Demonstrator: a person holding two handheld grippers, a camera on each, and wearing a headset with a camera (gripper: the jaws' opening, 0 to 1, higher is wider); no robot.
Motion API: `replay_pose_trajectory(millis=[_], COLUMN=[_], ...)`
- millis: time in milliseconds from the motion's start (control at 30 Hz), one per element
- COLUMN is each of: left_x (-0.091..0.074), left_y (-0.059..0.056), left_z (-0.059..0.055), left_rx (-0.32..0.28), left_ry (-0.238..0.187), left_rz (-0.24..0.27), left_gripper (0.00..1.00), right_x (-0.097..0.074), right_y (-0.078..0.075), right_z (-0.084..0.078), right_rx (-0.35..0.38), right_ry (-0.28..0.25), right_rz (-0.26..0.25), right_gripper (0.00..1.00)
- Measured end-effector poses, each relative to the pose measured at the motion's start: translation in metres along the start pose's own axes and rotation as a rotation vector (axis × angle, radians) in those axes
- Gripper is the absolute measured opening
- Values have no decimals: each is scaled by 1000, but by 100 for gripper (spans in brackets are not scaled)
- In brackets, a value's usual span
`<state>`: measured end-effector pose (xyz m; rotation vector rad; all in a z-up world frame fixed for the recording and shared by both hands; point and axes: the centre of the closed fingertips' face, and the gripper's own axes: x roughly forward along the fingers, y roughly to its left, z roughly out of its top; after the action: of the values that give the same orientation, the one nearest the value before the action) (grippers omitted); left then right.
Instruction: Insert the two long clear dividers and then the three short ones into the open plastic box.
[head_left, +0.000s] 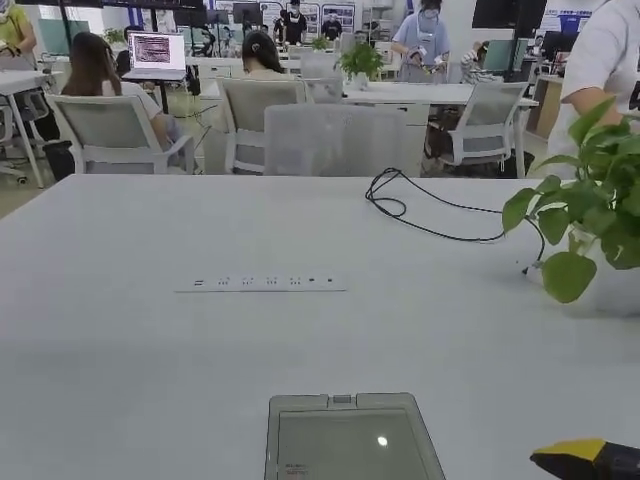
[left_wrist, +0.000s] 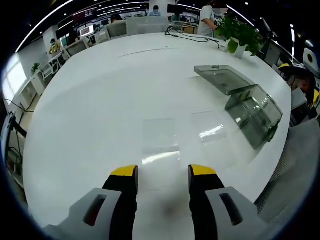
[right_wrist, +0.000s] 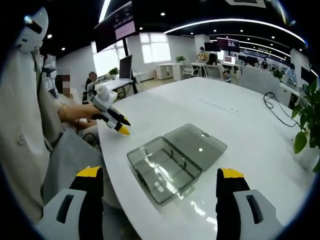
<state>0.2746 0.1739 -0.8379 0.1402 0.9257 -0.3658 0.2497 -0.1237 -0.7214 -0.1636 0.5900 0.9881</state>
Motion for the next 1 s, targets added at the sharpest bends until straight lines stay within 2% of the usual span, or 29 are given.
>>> replay_pose_trajectory(millis=[167, 367, 533, 1000], left_x=[3, 3, 4, 4], left_y=[0, 4, 3, 4], left_z=[-6, -5, -6, -6], left_rx=[4, 18, 68, 51], left_ry=[33, 55, 82, 134], left_rz=[-5, 0, 3, 13], left_gripper=[34, 32, 33, 32], right_x=[2, 2, 1, -1], right_y=[1, 1, 0, 3], right_z=[0, 0, -1, -2], right_rx=[2, 3, 1, 20], right_ry=[4, 10, 16, 32], right_rz=[-1, -7, -10, -37], right_gripper=[94, 94, 93, 91])
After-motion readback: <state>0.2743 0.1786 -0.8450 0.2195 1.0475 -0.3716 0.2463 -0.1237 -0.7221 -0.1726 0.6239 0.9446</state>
